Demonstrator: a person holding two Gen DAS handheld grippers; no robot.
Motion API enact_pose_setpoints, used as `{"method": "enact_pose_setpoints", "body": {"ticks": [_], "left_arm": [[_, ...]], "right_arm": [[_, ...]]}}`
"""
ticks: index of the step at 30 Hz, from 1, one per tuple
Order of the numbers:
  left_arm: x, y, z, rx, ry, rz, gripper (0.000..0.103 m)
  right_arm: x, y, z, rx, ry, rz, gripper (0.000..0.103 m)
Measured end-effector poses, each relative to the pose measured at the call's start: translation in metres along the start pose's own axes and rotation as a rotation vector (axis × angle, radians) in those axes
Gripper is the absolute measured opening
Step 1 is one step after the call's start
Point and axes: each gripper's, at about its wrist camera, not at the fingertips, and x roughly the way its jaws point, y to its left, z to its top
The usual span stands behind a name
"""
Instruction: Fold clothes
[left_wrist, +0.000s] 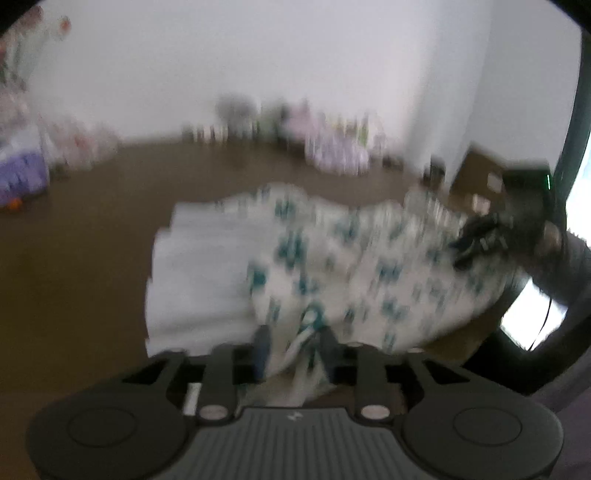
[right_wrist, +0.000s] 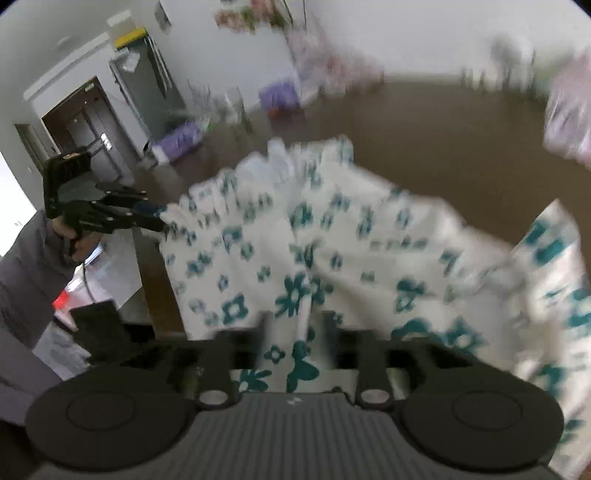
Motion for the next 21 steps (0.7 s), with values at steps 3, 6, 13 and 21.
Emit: {"method": "enact_pose_setpoints", "body": {"ticks": [3,6,13,21], "left_arm": [[-0.006,-0.016,0.018,0.014,-0.144,0.001,0.095],[0.034,-0.032,0.035,0.082,-0.105,0.005,0.097],[0.099,-0.023,0.033,0.009,0.085,-0.021,0.007],[0.070,-0.015,0.020,-0.015,0.103,-0.015,0.018]], "right_arm": [[-0.046,0.005,-0.007,-0.067,-0.117,-0.087,0.066],[-0.062,-0.001,-0.026,-0.052,-0.092,-0.216,0.066],[-0.052,-0.013,-0.060,0.020,-0.028,-0.337,0.024],[-0.062,-0.006,-0.062,-0.050,-0.015,-0.335,0.031]]}}
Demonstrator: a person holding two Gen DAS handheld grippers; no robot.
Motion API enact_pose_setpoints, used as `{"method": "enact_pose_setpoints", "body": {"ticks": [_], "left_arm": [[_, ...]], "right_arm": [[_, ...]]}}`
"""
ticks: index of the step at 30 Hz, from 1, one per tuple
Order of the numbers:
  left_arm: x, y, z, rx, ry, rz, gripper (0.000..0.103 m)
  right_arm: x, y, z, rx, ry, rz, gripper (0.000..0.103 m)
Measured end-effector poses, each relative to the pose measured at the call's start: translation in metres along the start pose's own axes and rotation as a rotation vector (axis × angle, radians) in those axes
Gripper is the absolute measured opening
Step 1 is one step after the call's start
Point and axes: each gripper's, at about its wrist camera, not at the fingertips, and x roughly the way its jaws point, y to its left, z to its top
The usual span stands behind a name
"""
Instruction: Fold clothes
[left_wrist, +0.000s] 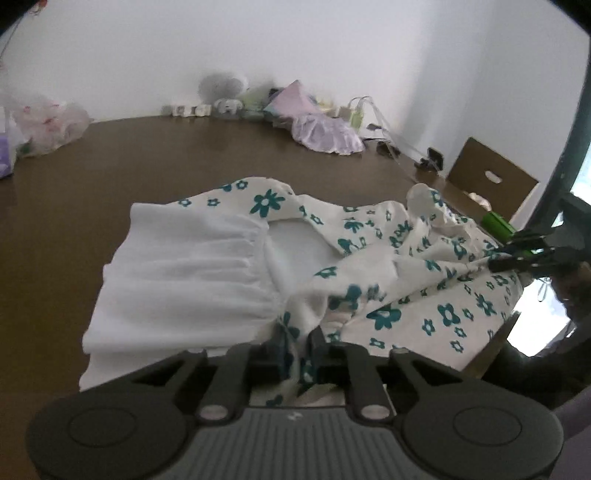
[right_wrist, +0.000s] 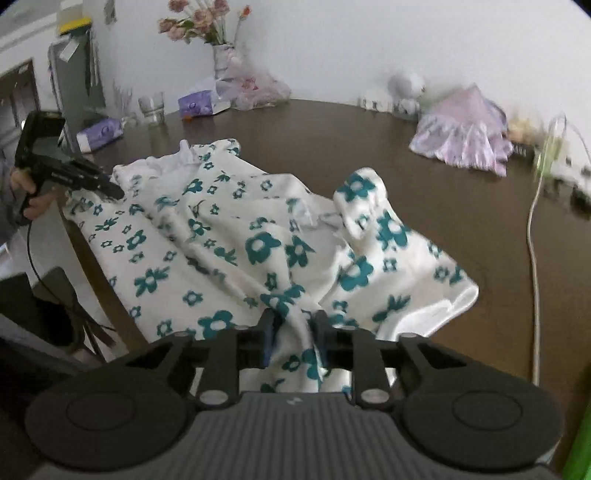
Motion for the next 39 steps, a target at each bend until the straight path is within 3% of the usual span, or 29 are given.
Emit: {"method": "enact_pose_setpoints", "body": {"ticks": [1,2,4,5,7,8,9,10,13,15,17,19,20,21,22,23,25,29,32,36,37,38,39], "left_arm": [[-0.003,-0.004,0.004,-0.001,-0.005,0.025,0.037],[-0.008,-0.007,0.008,0.002,-0.038,0.056,0.063],[-0.014,-0.022,0.013,0.011,-0.130,0.085,0.080],[-0.014,-0.029,0.016,0.020,-0.168,0.077,0.080],[0.006,-0.043,0.021,0.058,-0.158,0.045,0.077],[0.021,-0.049,0.023,0.082,-0.129,0.070,0.068],[0.036,-0.050,0.024,0.096,-0.095,0.104,0.061],[0.047,-0.049,0.023,0.094,-0.083,0.120,0.046],[0.066,-0.047,0.024,0.080,-0.098,0.142,0.050],[0.074,-0.052,0.030,0.082,-0.084,0.145,0.051],[0.072,-0.051,0.044,0.075,-0.011,0.119,0.050],[0.050,-0.042,0.061,0.078,-0.028,0.068,0.054],[0.039,-0.036,0.072,0.097,-0.069,0.074,0.067],[0.027,-0.030,0.084,0.118,-0.110,0.082,0.076],[0.022,-0.019,0.098,0.146,-0.136,0.100,0.089],[0.022,-0.005,0.113,0.169,-0.143,0.099,0.090],[0.038,0.034,0.146,0.151,-0.093,0.039,0.090],[0.096,0.091,0.177,0.024,0.039,0.024,0.087],[0.132,0.113,0.168,-0.057,0.085,-0.034,0.084],[0.142,0.109,0.147,0.000,0.127,-0.165,0.079],[0.143,0.105,0.145,0.028,0.127,-0.178,0.076],[0.143,0.101,0.144,0.057,0.128,-0.188,0.063],[0.142,0.098,0.142,0.072,0.135,-0.199,0.052]], "right_arm": [[-0.006,0.004,0.006,-0.017,-0.041,0.005,0.035],[-0.012,0.009,0.011,-0.032,-0.079,0.012,0.039],[-0.011,0.021,0.015,-0.061,-0.110,0.042,0.039],[-0.007,0.027,0.016,-0.075,-0.107,0.054,0.039],[0.013,0.036,0.011,-0.098,-0.057,0.050,0.034],[0.024,0.037,0.008,-0.107,-0.026,0.023,0.027],[0.030,0.034,0.005,-0.106,-0.020,0.004,0.025],[0.032,0.028,0.002,-0.095,-0.041,0.005,0.025],[0.035,0.009,0.000,-0.087,-0.074,-0.014,0.027],[0.032,0.000,0.009,-0.056,-0.042,-0.005,0.032],[0.025,-0.010,0.026,-0.025,-0.010,0.013,0.033],[-0.001,-0.025,0.054,-0.051,-0.081,0.024,0.044],[-0.011,-0.035,0.068,-0.062,-0.103,0.025,0.057],[-0.014,-0.049,0.084,-0.070,-0.099,0.017,0.062],[-0.012,-0.064,0.099,-0.079,-0.082,0.013,0.062],[-0.001,-0.077,0.111,-0.089,-0.040,0.017,0.062],[0.027,-0.102,0.132,-0.082,0.052,0.047,0.061],[0.084,-0.142,0.150,0.038,0.188,0.146,0.050],[0.110,-0.155,0.139,0.077,0.238,0.191,0.049],[0.121,-0.142,0.122,0.022,0.261,0.241,0.049],[0.122,-0.136,0.121,-0.003,0.260,0.235,0.049],[0.123,-0.131,0.119,-0.029,0.258,0.227,0.046],[0.124,-0.126,0.118,-0.056,0.255,0.212,0.035]]}}
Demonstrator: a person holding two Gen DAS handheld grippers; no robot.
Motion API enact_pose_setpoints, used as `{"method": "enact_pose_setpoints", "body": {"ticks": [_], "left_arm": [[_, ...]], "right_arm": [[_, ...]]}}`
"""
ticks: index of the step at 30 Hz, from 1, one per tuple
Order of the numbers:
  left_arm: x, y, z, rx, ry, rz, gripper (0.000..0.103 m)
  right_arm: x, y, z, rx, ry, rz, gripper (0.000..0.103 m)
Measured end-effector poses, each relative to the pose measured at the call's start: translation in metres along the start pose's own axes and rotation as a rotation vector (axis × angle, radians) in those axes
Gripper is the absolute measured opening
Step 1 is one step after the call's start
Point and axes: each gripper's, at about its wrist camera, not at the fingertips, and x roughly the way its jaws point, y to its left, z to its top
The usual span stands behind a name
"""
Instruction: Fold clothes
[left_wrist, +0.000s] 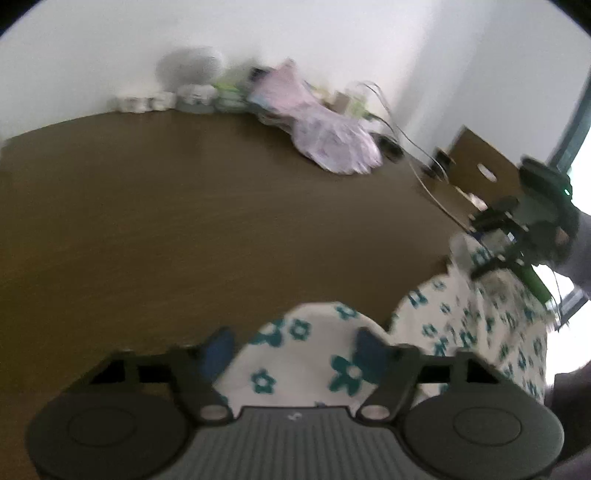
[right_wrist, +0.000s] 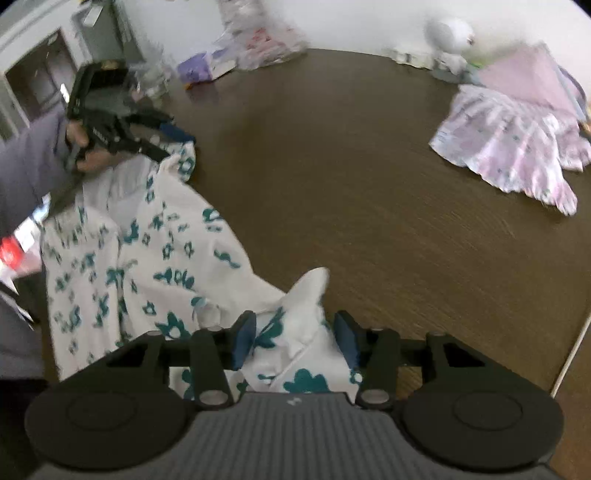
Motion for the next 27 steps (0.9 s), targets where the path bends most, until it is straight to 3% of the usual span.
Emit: {"method": "enact_pose_setpoints", "body": {"ticks": [1,2,5,9,12,15,17,19,20,22,24,25,26,27], "left_arm": [[0.001,-0.002,0.001,0.005,0.009,0.005,0.016],[0.003,-0.005,0.002,0.009,0.018,0.011,0.006],[-0.009,-0.026,0.000,0.076,-0.039,0.075,0.003],[-0.057,-0.073,-0.009,0.172,-0.203,0.168,0.003],[-0.099,-0.133,-0.052,0.257,-0.316,0.276,0.003],[-0.106,-0.191,-0.122,0.273,-0.339,0.424,0.004],[-0.094,-0.207,-0.162,0.239,-0.278,0.455,0.013],[-0.088,-0.215,-0.194,0.162,-0.220,0.445,0.013],[-0.093,-0.216,-0.199,0.124,-0.216,0.419,0.014],[-0.114,-0.222,-0.200,0.129,-0.260,0.399,0.017],[-0.129,-0.229,-0.188,0.194,-0.353,0.419,0.047],[-0.130,-0.231,-0.180,0.228,-0.385,0.422,0.074],[-0.131,-0.233,-0.172,0.263,-0.417,0.426,0.087],[-0.121,-0.235,-0.163,0.301,-0.402,0.392,0.087]], "right_arm": [[0.002,0.005,0.000,-0.026,0.000,-0.018,0.024],[0.003,0.011,-0.001,-0.052,-0.002,-0.038,0.006],[-0.005,0.029,-0.002,-0.144,-0.041,-0.127,0.006],[-0.051,0.070,-0.019,-0.340,-0.233,-0.237,0.006],[-0.079,0.115,-0.053,-0.546,-0.340,-0.370,0.006],[-0.078,0.152,-0.093,-0.694,-0.318,-0.408,0.006],[-0.079,0.162,-0.104,-0.706,-0.276,-0.350,0.009],[-0.083,0.168,-0.108,-0.681,-0.231,-0.260,0.021],[-0.085,0.170,-0.110,-0.669,-0.209,-0.215,0.035],[-0.093,0.174,-0.110,-0.632,-0.187,-0.121,0.044],[-0.117,0.164,-0.089,-0.524,-0.289,-0.046,0.054],[-0.117,0.158,-0.080,-0.489,-0.311,-0.066,0.058],[-0.109,0.155,-0.071,-0.474,-0.306,-0.110,0.059],[-0.099,0.153,-0.065,-0.467,-0.288,-0.143,0.059]]}}
